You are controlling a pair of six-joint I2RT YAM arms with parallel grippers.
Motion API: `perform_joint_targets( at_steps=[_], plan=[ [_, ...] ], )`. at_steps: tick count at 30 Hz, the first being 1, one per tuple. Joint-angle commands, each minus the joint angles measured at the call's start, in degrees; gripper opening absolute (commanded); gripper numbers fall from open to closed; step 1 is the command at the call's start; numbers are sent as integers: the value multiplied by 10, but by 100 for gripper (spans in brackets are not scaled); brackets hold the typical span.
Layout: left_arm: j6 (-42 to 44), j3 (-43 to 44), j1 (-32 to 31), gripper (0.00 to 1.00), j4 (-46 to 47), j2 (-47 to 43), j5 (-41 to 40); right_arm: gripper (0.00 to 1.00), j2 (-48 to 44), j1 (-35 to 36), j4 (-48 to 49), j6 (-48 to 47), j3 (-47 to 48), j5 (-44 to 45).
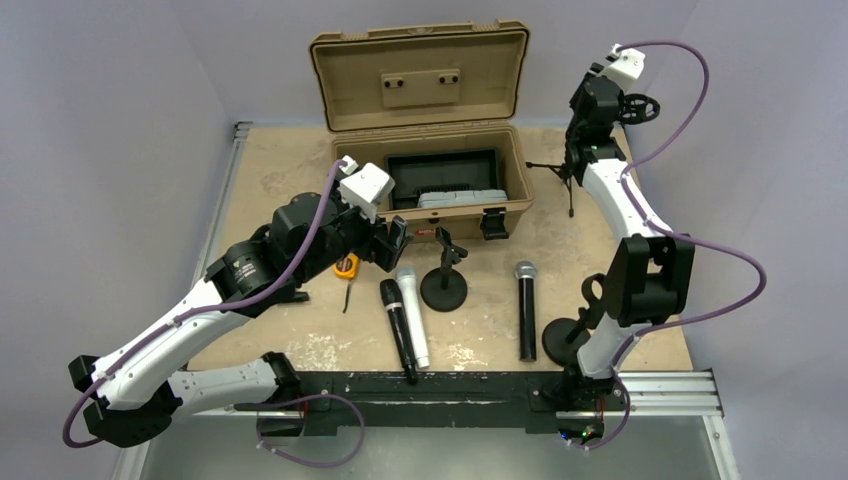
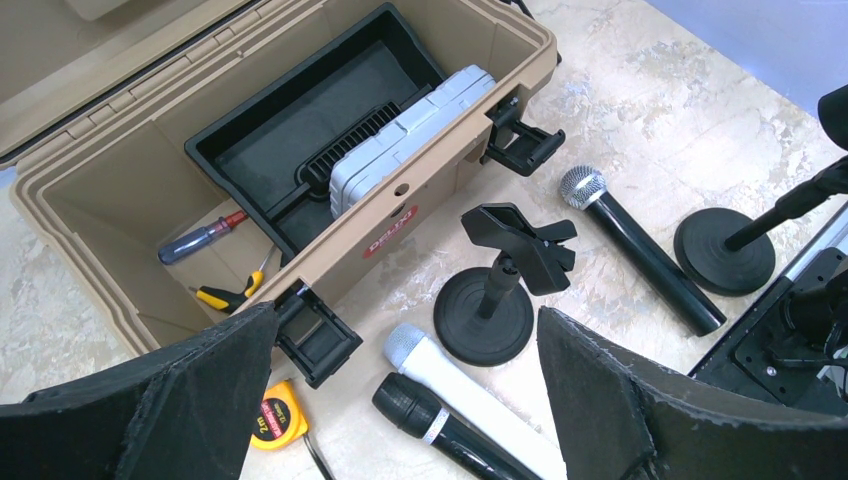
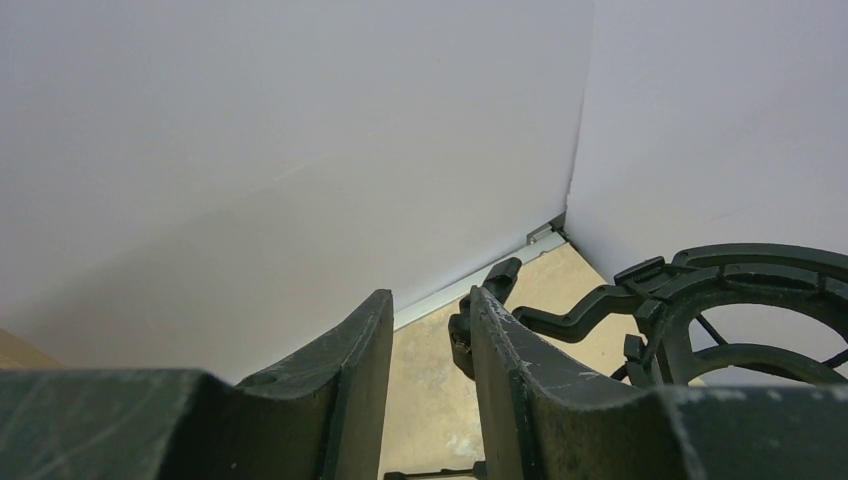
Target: Remove the microphone from the stand
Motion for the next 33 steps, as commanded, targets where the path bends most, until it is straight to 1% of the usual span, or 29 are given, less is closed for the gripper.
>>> perform_joint_targets(
  at_steps=[1, 9, 13, 17, 21, 23, 26, 30, 33],
  plan=[
    [-10, 13, 0, 98, 9, 1, 6, 33, 62, 12, -228, 31, -84, -45],
    [-11, 13, 0, 98, 10, 5, 7, 33, 59, 12, -222, 27, -93, -45],
    [-11, 12, 0, 98, 10, 7, 8, 35, 54, 12, -223, 13, -64, -47],
    [-12, 13, 0, 98, 9, 10, 12, 42, 31, 13, -229, 15, -6, -47],
    [-11, 14, 0, 98, 8, 10, 8, 56, -7, 12, -206, 21, 30, -73],
    [-10, 14, 0, 98, 8, 10, 7, 61, -18, 12, -199, 21, 45, -77],
    [-10, 14, 0, 98, 6, 9, 7, 66, -29, 12, -200, 19, 66, -83],
    [-11, 16, 0, 98, 6, 7, 10, 70, -37, 13, -214, 30, 78, -92],
    [-12, 16, 0, 98, 6, 5, 12, 72, -29, 13, -226, 58, 70, -60]
  ],
)
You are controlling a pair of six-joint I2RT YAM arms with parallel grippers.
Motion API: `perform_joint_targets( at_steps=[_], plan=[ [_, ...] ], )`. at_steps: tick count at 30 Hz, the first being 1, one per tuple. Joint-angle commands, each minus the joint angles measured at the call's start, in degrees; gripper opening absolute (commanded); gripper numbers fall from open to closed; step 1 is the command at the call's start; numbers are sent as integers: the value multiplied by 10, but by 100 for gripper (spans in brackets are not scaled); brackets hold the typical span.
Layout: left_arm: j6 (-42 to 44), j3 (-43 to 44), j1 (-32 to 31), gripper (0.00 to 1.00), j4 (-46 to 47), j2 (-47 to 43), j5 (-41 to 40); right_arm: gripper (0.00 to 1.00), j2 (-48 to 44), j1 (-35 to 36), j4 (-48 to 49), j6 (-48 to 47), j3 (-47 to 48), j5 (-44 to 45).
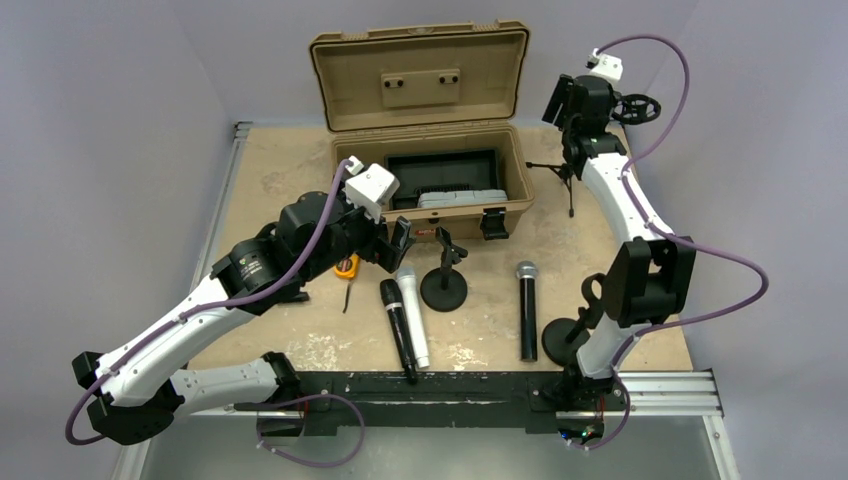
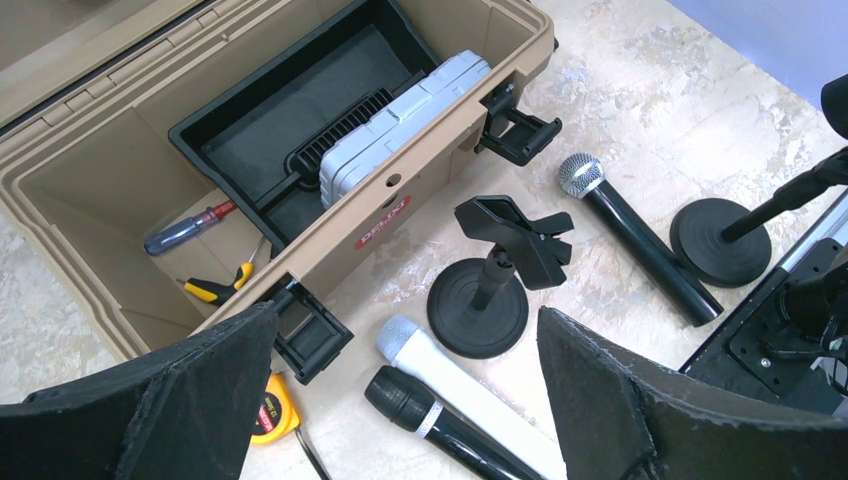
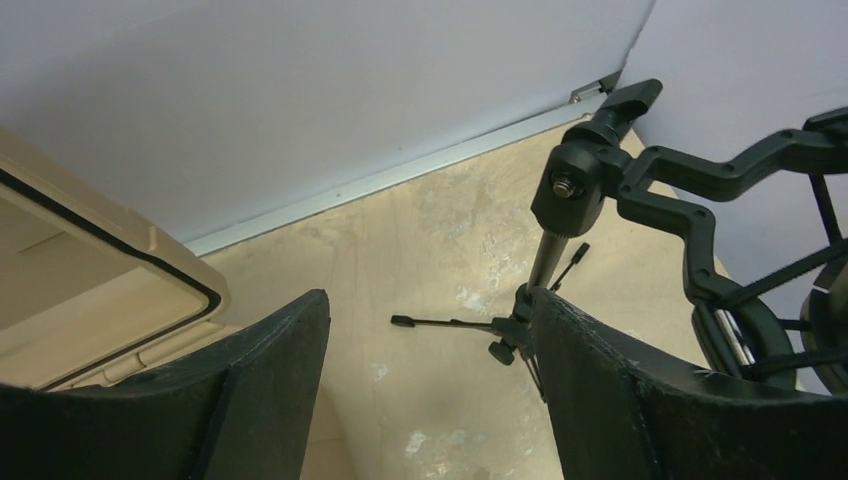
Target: Remove the microphone from the stand
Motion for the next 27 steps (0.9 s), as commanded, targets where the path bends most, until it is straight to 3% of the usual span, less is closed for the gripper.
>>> perform_joint_targets(
  at_steps=[1, 9, 16, 22, 27],
  plan=[
    [-3, 15, 0, 98, 11, -7, 5, 72, -15, 1, -11, 48, 12, 33],
    [-3, 15, 0, 98, 11, -9, 3, 74, 33, 3, -13, 162, 16, 190],
    [-1, 15, 0, 98, 11, -9, 0, 71, 41, 23, 57, 126, 2, 256],
    [-2, 15, 0, 98, 13, -8, 5, 70, 90, 32, 40, 104, 40, 321],
    [-2, 15, 0, 98, 13, -6, 5, 68, 105, 37, 48, 92, 41, 311]
  ],
)
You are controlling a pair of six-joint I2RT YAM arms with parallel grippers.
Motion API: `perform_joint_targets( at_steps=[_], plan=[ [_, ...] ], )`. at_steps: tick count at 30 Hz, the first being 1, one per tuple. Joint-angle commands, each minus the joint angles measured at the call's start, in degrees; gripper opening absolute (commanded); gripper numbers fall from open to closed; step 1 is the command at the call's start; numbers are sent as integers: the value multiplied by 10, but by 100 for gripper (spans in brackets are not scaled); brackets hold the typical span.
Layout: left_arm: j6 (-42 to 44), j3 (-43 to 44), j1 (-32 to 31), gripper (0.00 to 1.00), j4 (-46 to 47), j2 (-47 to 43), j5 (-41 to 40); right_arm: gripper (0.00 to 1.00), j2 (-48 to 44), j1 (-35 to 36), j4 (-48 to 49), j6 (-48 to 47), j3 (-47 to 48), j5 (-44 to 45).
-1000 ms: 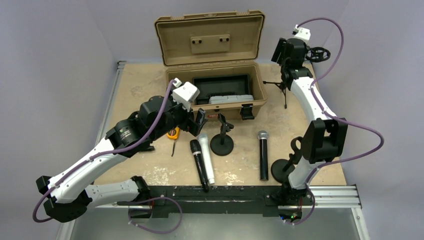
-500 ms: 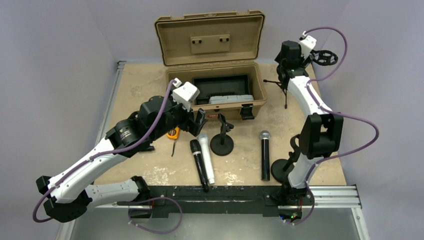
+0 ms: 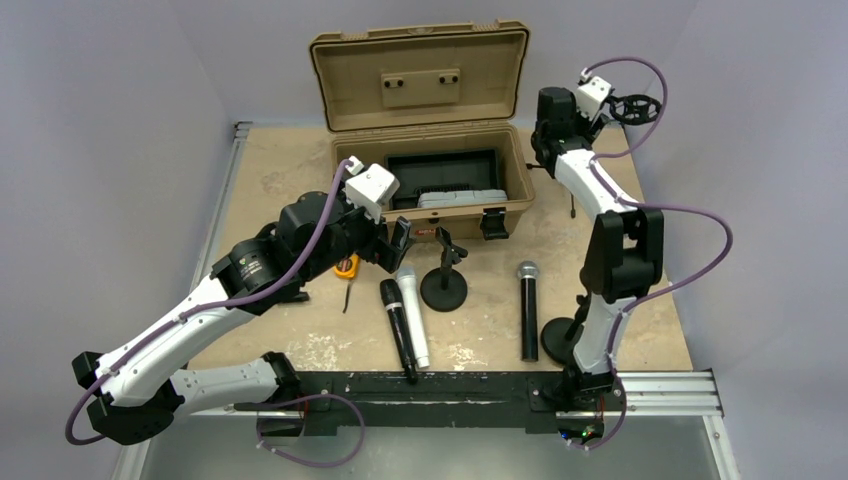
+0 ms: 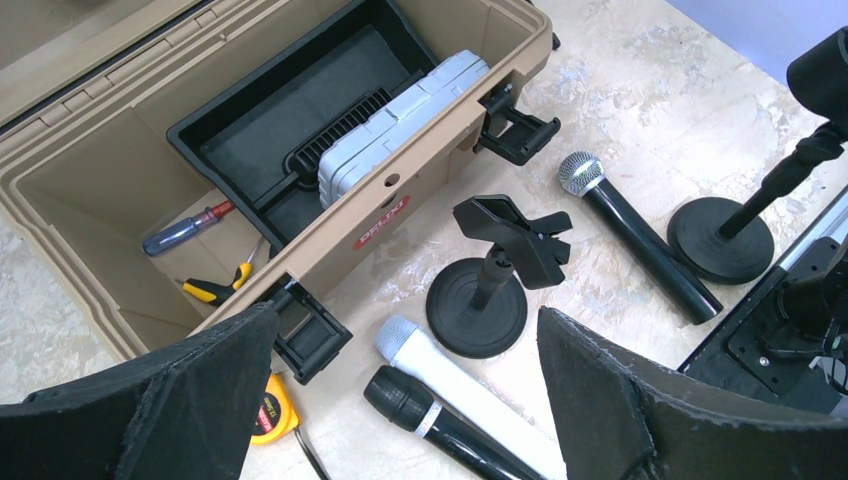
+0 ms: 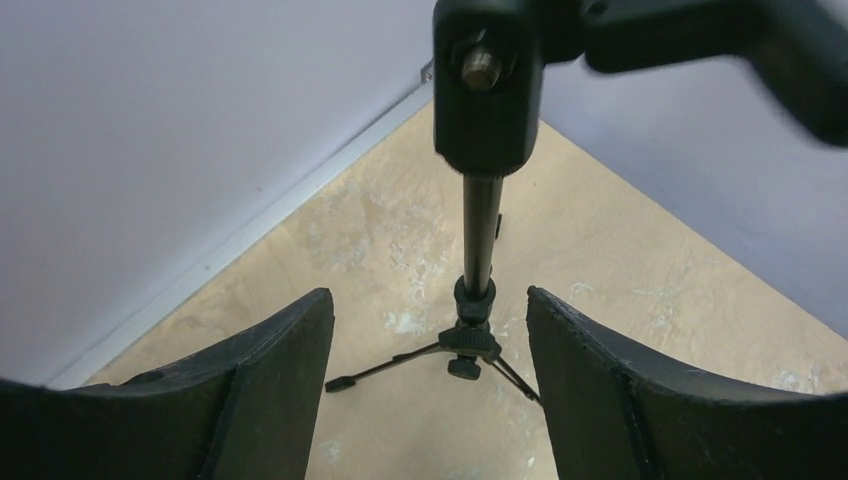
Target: Remove the microphone from the stand
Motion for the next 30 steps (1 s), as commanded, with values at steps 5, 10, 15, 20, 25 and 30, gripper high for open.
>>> perform_joint_targets(
  at_steps=[5, 10, 15, 20, 25, 30],
  plan=[
    [-2, 15, 1, 98, 13, -5, 6, 67, 14, 1, 18, -24, 11, 90],
    [-3, 15, 1, 98, 12, -5, 8, 65, 11, -4, 101, -96, -34, 94],
    [-2, 15, 1, 98, 12, -6, 5, 56, 11, -9, 133, -137, -49, 49],
    [-3, 16, 1, 98, 11, -7, 9, 25, -6, -9, 172, -198, -78, 32],
    [-4, 17, 1, 98, 11, -9, 11, 20, -15, -14, 175, -226, -92, -8],
    [-4, 17, 1, 98, 10, -9, 11, 6, -45, -15, 207, -283, -127, -68]
  ],
)
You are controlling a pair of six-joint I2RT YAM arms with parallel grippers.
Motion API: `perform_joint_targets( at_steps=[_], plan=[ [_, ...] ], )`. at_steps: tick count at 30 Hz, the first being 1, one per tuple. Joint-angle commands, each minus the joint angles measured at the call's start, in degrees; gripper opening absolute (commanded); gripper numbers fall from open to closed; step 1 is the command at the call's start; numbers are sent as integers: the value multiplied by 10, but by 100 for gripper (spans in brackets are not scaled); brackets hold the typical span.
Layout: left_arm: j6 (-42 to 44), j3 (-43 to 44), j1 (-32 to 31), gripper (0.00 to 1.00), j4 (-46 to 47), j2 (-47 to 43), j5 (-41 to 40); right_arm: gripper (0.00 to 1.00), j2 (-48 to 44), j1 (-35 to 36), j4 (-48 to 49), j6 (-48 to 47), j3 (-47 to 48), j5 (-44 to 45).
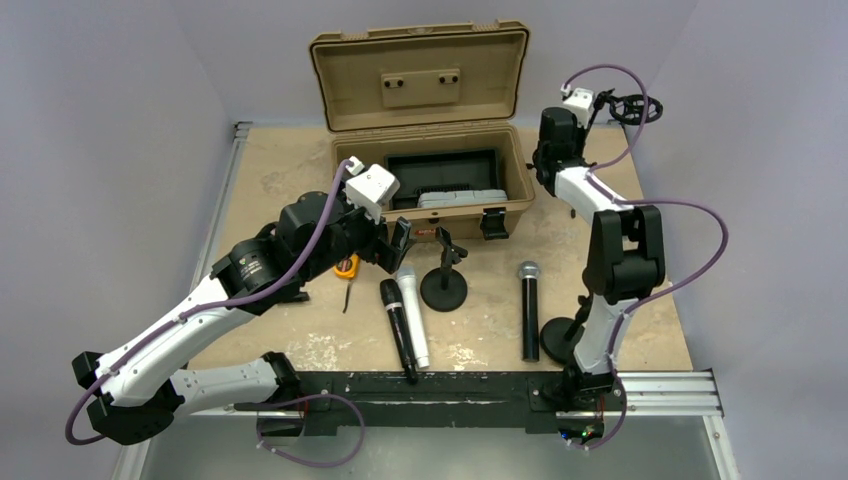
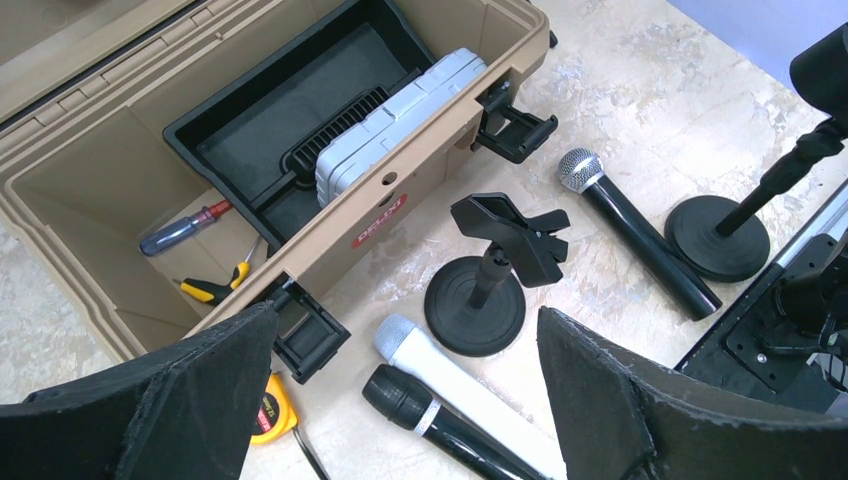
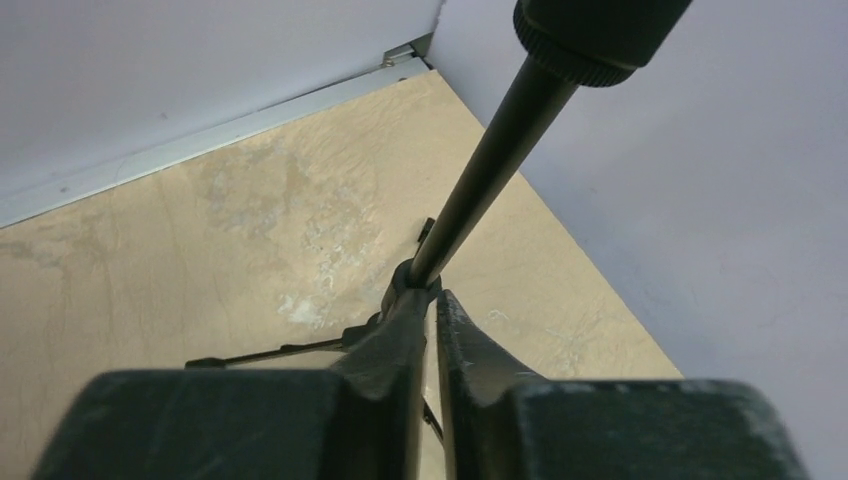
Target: Remove the microphone from the stand
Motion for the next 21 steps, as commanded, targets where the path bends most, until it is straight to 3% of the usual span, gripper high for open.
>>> perform_joint_targets(
  at_steps=[1, 4, 9, 14, 21],
  plan=[
    [-4, 17, 1, 98, 11, -10, 7, 2, -59, -5, 56, -66, -21, -50],
    [-4, 17, 1, 98, 12, -9, 8, 3, -60, -8, 31, -52, -6, -63],
    [-6, 18, 1, 98, 11, -10, 13, 41, -51, -8, -45, 26, 29, -101],
    [-7, 18, 1, 98, 11, -10, 15, 46, -28, -7, -93, 107, 53, -97],
    [-7, 19, 1, 98, 10, -10, 16, 47, 33, 4, -196, 240, 107, 7]
  ],
)
